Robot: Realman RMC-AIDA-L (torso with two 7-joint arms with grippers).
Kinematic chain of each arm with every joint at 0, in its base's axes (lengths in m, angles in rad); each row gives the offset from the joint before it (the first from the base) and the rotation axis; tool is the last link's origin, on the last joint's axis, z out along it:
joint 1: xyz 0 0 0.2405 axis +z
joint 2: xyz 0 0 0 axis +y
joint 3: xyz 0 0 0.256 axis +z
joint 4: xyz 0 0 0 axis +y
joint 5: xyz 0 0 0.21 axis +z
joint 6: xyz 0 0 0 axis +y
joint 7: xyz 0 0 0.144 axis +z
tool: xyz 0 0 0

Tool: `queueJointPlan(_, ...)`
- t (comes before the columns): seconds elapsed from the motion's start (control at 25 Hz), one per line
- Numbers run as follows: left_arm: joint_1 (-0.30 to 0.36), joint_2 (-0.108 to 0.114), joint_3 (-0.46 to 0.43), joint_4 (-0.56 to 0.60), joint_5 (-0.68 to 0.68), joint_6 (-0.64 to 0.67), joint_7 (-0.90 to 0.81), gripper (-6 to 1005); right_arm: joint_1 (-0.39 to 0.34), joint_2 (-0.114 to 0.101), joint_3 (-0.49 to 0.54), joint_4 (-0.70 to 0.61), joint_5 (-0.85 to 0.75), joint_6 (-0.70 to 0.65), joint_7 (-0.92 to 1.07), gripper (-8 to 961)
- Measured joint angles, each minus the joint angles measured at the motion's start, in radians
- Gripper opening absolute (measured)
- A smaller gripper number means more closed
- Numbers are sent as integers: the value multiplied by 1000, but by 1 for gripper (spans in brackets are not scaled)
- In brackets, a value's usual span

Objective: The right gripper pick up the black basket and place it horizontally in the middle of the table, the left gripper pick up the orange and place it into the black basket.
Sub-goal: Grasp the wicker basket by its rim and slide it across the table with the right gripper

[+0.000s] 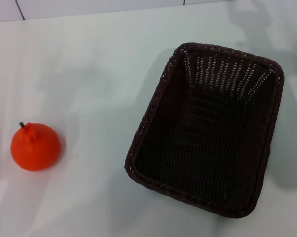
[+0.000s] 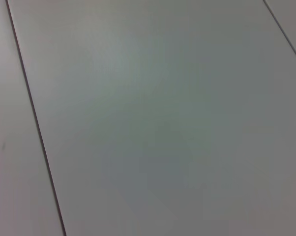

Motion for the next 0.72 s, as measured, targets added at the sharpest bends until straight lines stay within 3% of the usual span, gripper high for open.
queueJointPlan(0.52, 2, 0, 0, -12, 0, -1, 0, 748, -2, -3, -9, -1, -6, 0, 9, 601)
queueJointPlan(0.72, 2, 0, -2, -13, -1, 2, 0, 748, 16, -16, -78, -48, -24, 1, 122, 603)
